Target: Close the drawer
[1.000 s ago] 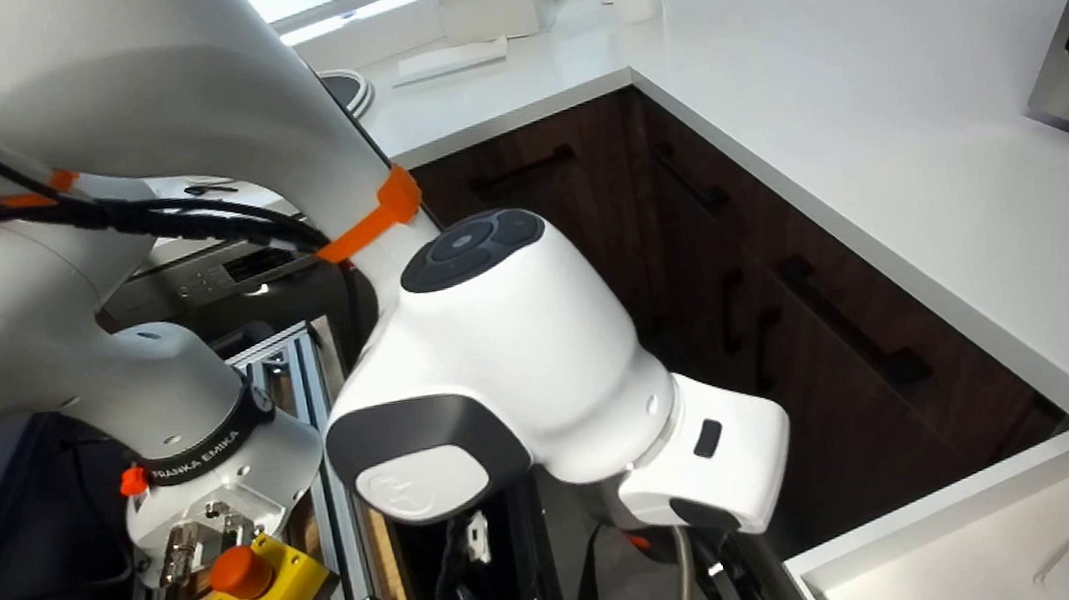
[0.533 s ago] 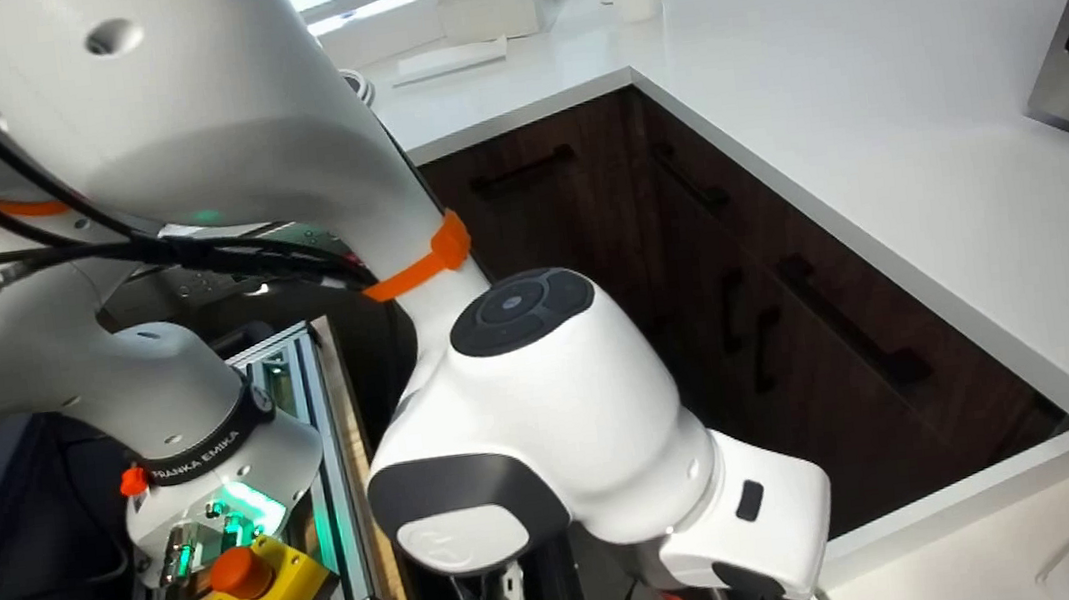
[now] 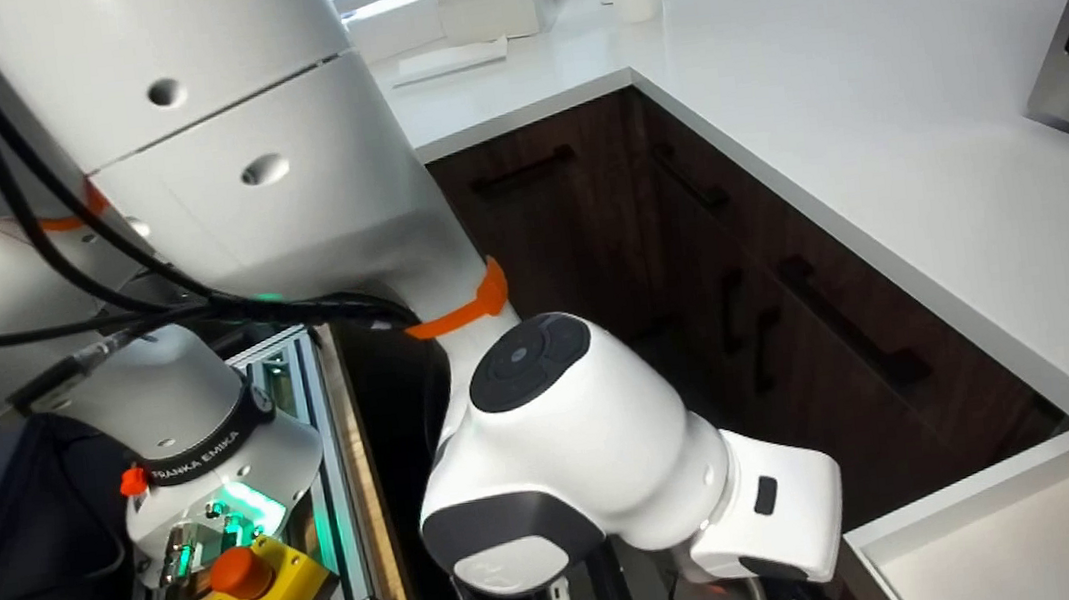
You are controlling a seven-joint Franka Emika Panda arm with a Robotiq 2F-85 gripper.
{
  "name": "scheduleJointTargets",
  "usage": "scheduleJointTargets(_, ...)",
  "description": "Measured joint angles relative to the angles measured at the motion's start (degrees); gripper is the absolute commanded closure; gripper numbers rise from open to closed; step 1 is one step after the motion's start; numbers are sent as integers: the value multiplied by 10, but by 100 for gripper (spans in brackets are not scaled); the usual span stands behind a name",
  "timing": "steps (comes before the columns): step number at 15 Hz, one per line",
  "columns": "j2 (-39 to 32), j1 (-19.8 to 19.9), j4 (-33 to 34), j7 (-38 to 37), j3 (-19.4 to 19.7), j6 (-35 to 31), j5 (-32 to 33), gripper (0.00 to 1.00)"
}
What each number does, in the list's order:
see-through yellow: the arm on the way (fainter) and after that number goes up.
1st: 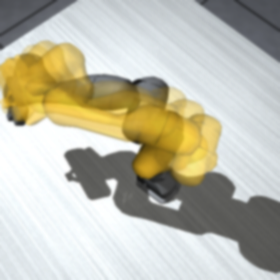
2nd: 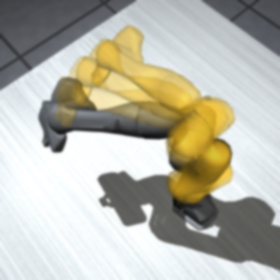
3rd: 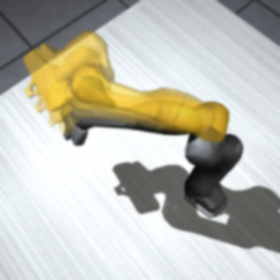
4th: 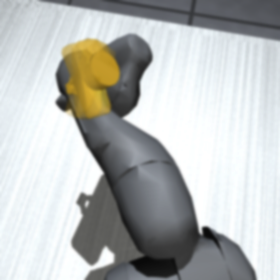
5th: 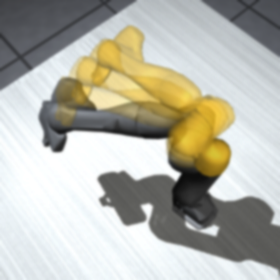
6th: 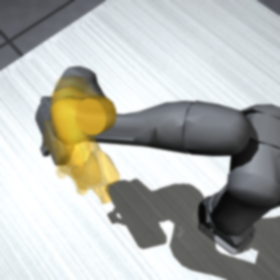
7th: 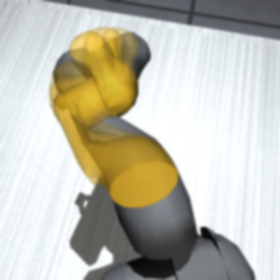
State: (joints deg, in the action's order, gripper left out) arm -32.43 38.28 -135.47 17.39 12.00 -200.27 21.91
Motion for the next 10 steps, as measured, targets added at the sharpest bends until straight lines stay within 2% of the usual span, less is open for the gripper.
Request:
scheduleJointTargets(5,-49,38,52,-6,-43,-53,15,100)
scheduleJointTargets(10,-84,56,111,-22,-74,-55,26,99)
